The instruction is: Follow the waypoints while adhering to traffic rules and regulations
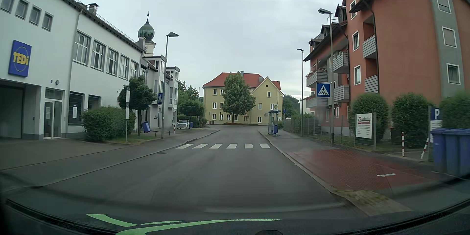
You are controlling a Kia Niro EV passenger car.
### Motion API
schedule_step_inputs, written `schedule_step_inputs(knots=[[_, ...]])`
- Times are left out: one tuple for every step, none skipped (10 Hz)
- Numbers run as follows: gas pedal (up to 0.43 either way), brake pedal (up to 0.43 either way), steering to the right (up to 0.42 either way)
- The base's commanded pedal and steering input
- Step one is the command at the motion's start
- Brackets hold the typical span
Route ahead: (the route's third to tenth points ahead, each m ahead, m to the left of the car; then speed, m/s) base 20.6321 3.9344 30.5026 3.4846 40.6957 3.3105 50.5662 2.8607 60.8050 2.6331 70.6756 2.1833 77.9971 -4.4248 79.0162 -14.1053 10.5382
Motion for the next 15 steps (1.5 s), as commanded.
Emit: schedule_step_inputs(knots=[[0.039,0.0,0.0],[0.039,0.0,0.0],[0.039,0.0,0.001],[0.039,0.0,0.001],[0.039,0.0,0.001],[0.039,0.0,0.001],[0.039,0.0,0.001],[0.039,0.0,0.002],[0.039,0.0,0.004],[0.039,0.0,0.004],[0.039,0.0,0.004],[0.047,0.0,0.004],[0.047,0.0,0.004],[0.047,0.0,0.003],[0.047,0.0,0.003]])
